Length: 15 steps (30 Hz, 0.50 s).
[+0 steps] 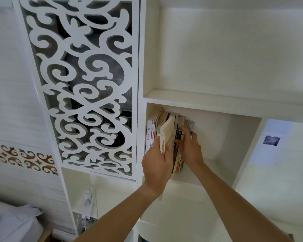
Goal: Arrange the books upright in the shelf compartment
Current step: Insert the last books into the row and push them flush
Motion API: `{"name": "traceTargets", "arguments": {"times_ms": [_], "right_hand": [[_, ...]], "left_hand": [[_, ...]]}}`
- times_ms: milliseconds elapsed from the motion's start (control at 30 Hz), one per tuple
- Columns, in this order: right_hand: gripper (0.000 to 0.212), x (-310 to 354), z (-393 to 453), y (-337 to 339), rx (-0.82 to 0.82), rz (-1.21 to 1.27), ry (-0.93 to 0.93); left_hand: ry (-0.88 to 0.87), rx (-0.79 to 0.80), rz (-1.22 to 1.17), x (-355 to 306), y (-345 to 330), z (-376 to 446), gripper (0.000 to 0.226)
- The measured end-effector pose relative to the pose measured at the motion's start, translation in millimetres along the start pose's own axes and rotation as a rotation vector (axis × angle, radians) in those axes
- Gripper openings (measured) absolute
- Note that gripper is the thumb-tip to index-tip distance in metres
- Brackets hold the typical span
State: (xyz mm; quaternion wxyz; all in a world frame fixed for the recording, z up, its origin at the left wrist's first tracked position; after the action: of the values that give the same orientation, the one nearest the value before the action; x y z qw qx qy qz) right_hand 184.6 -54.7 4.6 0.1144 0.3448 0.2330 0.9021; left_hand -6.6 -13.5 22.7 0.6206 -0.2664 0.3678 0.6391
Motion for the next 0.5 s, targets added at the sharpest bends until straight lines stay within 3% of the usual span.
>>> {"name": "traceTargets", "arguments": {"times_ms": [200, 300, 500], "right_hand": [[0.05, 1.7, -2.4, 0.6, 0.049, -0.162, 0.043], [0.052, 4.0, -6.0, -1.1, 0.05, -0.227, 0.08], [0.039, 2.6, 3.9, 1.7, 0.006, -0.189, 0.049]], "left_hand": [[-0.038, -0.018, -0.022, -15.4, -0.2, -5.8, 0.059], [-0.028, -0.018, -0.022, -14.9, 1.0, -3.2, 0.053], [-0.039, -0.01, -0.006, -9.6, 2.4, -3.9, 0.049]]}}
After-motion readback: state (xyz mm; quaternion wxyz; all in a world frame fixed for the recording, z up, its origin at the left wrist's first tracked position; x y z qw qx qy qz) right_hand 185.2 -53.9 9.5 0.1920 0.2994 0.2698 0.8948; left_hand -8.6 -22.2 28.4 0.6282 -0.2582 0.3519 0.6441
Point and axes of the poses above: each hand's wrist, its own z-axis towards the middle knuckle, its own y-axis out of the back of the hand, x = y × z, the point moved 7 cm from there along z, towards the middle knuckle, and after that the axes turned 13 degrees about -x, right-handed, at the moved point
